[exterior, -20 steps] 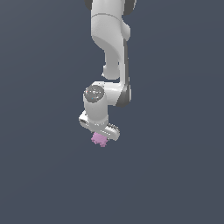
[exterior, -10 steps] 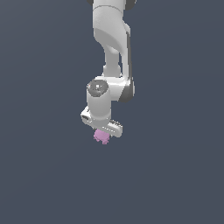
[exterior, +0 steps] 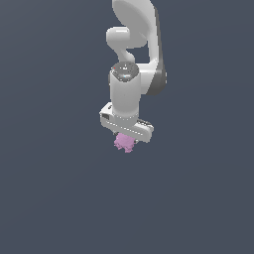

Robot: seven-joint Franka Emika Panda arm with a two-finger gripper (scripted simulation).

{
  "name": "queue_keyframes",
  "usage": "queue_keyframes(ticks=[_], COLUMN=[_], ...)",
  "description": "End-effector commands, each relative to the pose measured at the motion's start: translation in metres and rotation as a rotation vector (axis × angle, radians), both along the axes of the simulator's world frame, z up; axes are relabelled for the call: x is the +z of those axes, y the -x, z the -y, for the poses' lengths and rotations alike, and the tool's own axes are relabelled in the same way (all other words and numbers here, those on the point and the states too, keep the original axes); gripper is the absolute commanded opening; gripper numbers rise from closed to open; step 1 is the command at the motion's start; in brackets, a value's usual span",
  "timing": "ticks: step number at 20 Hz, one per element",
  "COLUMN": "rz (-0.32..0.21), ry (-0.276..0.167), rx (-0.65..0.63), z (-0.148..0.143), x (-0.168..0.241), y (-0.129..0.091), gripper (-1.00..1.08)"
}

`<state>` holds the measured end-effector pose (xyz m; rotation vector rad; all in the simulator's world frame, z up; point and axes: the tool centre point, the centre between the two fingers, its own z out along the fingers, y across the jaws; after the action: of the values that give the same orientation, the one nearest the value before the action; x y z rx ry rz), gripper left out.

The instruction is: Pick up the object and move it to a goal position.

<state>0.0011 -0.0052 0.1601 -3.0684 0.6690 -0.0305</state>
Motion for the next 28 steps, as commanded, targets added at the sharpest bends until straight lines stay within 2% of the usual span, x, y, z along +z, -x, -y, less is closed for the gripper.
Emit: queue_keyframes(ticks=[1,17,22,28], rz=[-0.001,-0.014,-0.017,-0.019], ry=[0.0,0.0,-0.001,-0.003], rx=[0.001,0.008,0.01,0.011], z=[-0.015,-0.106,-0.126,-0.139], x=[0.027,0.196,0.231,0.255], y=[0.006,0.037,0.041,0.044], gripper=[-1.0,-1.0,-1.0,-1.0])
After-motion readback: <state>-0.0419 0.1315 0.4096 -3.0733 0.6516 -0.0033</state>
